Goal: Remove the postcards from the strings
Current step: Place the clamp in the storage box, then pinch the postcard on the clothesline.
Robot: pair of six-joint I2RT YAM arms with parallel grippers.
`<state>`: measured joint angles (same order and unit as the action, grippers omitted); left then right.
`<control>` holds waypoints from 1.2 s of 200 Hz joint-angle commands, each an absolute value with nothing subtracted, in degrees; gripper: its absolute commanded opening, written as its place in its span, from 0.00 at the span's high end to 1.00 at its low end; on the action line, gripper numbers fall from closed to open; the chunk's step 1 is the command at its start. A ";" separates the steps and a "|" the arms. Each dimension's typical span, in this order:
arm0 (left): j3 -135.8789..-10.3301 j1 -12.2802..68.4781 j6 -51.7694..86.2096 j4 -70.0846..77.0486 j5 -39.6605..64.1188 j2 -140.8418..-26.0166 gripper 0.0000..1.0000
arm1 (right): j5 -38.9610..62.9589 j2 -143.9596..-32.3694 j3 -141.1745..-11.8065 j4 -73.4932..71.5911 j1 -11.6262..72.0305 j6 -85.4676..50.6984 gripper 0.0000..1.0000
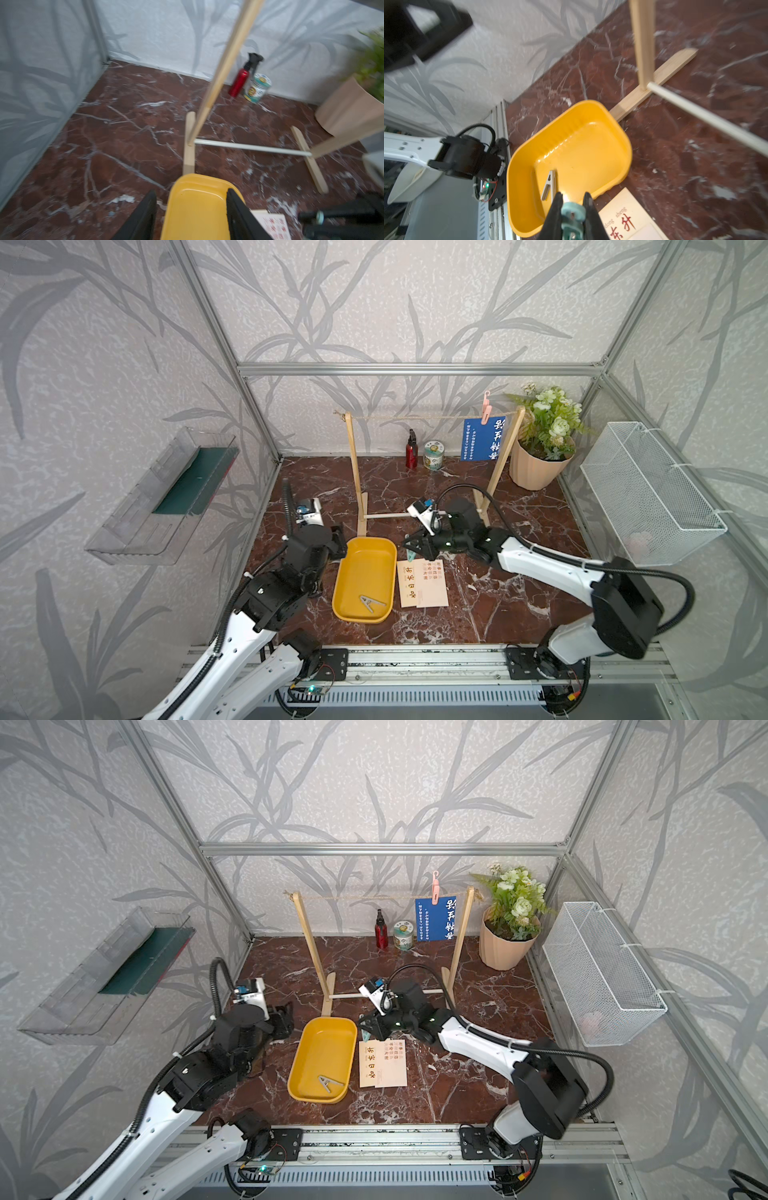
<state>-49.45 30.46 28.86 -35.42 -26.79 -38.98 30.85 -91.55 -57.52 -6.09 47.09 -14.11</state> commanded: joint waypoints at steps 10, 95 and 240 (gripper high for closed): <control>-46.87 28.40 27.53 -35.23 -32.57 -39.43 0.44 | 29.07 -104.43 -66.09 -9.70 56.10 -12.08 1.00; -44.00 28.43 17.15 -6.13 -18.13 -45.04 0.25 | 21.46 -107.28 -71.63 -4.11 60.05 -1.80 0.25; -82.38 32.52 6.02 17.20 27.01 -93.38 0.24 | 27.37 -68.47 -81.36 4.46 19.44 -4.57 0.07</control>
<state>-76.07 31.70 9.91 15.03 16.82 -87.02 27.92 -66.74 -75.46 1.28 22.76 -2.33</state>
